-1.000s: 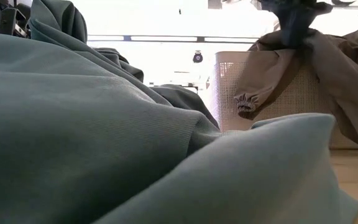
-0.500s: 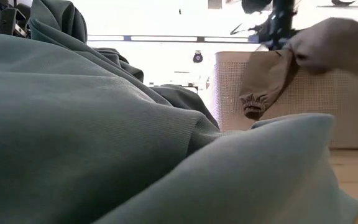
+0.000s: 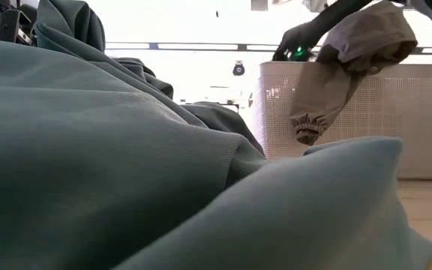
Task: Sort clothes
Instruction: Put the brown and blue jacket into the white laundry organizer
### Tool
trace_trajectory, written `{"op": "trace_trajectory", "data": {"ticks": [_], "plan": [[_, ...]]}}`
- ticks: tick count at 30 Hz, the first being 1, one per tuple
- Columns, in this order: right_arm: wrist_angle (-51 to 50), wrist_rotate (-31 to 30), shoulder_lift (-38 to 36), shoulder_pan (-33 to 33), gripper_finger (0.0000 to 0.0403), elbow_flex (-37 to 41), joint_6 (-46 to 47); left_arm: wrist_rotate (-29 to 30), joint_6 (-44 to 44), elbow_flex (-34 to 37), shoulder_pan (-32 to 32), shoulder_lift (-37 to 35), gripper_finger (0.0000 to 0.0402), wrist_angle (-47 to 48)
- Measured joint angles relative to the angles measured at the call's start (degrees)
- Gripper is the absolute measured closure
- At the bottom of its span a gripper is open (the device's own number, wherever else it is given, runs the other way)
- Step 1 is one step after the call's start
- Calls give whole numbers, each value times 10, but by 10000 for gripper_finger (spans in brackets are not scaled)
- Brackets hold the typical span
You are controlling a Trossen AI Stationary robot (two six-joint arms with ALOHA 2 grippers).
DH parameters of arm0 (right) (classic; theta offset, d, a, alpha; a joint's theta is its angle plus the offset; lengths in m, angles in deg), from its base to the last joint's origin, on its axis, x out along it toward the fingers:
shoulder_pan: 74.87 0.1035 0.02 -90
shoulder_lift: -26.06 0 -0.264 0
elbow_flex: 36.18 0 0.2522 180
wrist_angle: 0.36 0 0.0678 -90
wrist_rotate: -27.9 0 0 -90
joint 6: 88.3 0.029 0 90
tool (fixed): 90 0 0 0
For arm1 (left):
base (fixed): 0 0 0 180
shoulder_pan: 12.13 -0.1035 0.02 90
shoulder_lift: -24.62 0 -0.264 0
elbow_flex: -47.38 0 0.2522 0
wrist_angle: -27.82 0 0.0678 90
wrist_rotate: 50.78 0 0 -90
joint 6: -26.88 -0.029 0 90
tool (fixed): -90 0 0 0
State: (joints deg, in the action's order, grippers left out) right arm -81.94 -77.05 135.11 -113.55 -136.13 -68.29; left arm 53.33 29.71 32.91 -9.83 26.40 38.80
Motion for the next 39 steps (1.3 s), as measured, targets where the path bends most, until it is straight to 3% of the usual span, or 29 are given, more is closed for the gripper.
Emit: {"op": "trace_trajectory", "data": {"ticks": [4,7,17,22,27,34,39], "plan": [[-1,15,15,0,325,0,-33,0,0,0,0,0,400,0],[-8,16,-13,5,325,0,-46,0,0,0,0,0,400,0],[-47,-22,-233,73,325,-46,-19,0,0,0,0,0,400,0],[-54,17,-343,207,325,-11,12,0,0,0,0,0,400,0],[-35,92,-410,392,325,33,135,0,0,0,0,0,400,0],[5,158,-414,639,325,137,387,0,0,0,0,0,400,0],[8,169,-388,713,325,238,494,0,0,0,0,0,400,0]]}}
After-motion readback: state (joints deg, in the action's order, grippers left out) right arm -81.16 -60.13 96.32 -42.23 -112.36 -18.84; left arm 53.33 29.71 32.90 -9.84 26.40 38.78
